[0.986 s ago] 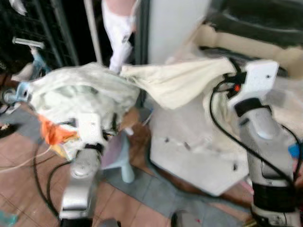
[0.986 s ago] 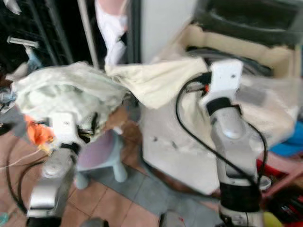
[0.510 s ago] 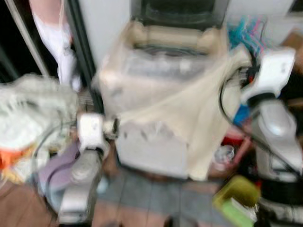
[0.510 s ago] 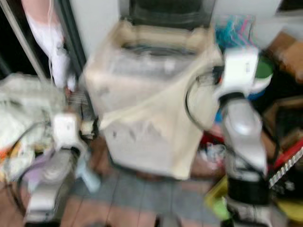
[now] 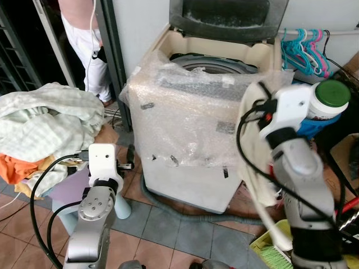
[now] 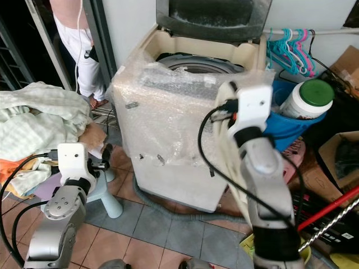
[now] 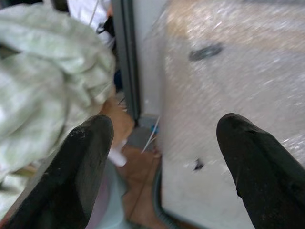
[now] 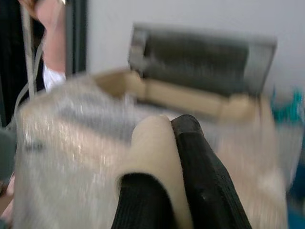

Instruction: Clothes washing

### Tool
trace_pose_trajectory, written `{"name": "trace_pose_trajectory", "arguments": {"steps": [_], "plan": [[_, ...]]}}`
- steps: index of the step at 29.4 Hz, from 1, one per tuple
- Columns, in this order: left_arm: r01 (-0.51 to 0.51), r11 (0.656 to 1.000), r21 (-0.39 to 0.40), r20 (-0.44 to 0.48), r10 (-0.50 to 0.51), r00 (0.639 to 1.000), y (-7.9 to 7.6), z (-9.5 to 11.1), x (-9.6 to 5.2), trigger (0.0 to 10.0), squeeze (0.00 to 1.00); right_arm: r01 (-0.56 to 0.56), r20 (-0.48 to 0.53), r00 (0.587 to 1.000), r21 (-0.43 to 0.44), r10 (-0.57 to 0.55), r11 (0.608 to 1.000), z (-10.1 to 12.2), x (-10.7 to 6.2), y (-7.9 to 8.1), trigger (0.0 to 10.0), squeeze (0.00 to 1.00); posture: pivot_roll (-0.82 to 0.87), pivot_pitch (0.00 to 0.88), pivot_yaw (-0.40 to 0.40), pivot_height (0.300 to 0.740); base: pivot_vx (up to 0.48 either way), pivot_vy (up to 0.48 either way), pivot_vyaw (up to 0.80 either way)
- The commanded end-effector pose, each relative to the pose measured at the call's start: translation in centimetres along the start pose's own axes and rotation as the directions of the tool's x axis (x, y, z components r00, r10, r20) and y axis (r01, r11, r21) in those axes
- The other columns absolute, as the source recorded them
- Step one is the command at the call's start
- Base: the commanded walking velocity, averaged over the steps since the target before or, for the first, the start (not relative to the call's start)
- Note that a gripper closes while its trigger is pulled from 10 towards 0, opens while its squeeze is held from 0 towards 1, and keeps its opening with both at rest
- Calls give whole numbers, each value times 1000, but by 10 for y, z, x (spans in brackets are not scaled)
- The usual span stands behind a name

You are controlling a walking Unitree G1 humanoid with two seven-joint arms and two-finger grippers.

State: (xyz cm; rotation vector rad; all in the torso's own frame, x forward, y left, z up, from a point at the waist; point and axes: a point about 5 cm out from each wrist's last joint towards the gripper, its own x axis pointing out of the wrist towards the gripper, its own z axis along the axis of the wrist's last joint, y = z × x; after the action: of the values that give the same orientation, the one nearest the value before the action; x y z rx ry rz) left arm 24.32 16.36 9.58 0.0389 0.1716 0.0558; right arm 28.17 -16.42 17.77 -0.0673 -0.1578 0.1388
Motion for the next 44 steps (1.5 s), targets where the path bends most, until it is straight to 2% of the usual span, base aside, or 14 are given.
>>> {"name": "trace_pose_trajectory", "arguments": {"steps": [1,3,6,12,16,22,23,25,28,34,36,41,42,44], "plan": [[-5,1000,-5,14,5,1000,3,2,-3,10000,0,49,-6,999,22,-49,999,1,-3,-6,10000,0,-34,0,-14,740,0,0,0],[-9,1000,-24,19,10,1000,5,2,-6,10000,0,74,-28,997,36,-73,997,-5,-6,-9,10000,0,-33,0,-14,740,0,0,0],[-21,1000,-6,10,21,1000,7,1,-10,10000,0,92,-65,994,48,-89,995,-13,-12,-10,10000,0,-15,0,-24,740,0,0,0],[-53,999,-10,8,53,999,16,-3,-17,10000,0,101,-111,989,58,-95,993,-27,-22,-5,10000,0,-17,0,-27,740,0,0,0],[-47,999,-2,23,47,999,14,1,-16,10000,0,110,-136,986,56,-101,992,-33,-26,-5,10000,0,11,0,-43,740,0,0,0],[-71,997,-7,59,71,996,17,9,-18,10000,0,78,-148,987,77,-66,994,-37,-23,3,10000,0,87,14,-88,740,0,0,0],[-79,996,-30,62,81,995,16,11,-20,10000,0,50,-162,986,84,-36,995,-41,-21,7,10000,0,97,23,-134,740,0,0,0],[-84,996,-41,69,86,994,12,12,-22,10000,0,14,-171,985,83,0,996,-43,-17,10,10000,0,100,29,-152,740,0,0,0],[-119,991,-66,66,123,990,10,11,-26,10000,0,-45,-136,989,67,54,997,-34,-7,14,10000,0,90,38,-166,740,0,0,0],[-96,991,-93,46,101,994,5,7,-27,10000,0,4,-135,991,66,5,998,-32,-2,4,10000,0,78,31,-155,740,0,0,0],[-63,993,-99,63,70,996,0,11,-22,10000,0,28,-116,993,55,-21,998,-28,0,-2,10000,0,27,20,-131,740,0,0,0],[35,993,-110,117,-22,993,-9,21,-12,10000,0,45,-80,996,40,-42,998,-19,4,-9,10000,0,10,0,-135,740,0,0,0],[60,994,-89,144,-47,988,-11,26,-10,10000,0,44,-68,997,35,-42,998,-15,7,-8,10000,0,-15,8,-111,740,0,0,0],[29,996,-87,145,-16,989,-7,32,-3,10000,0,1,-3,1000,-10,-1,1000,-1,14,-3,10000,0,-26,0,-89,740,0,0,0]]}}
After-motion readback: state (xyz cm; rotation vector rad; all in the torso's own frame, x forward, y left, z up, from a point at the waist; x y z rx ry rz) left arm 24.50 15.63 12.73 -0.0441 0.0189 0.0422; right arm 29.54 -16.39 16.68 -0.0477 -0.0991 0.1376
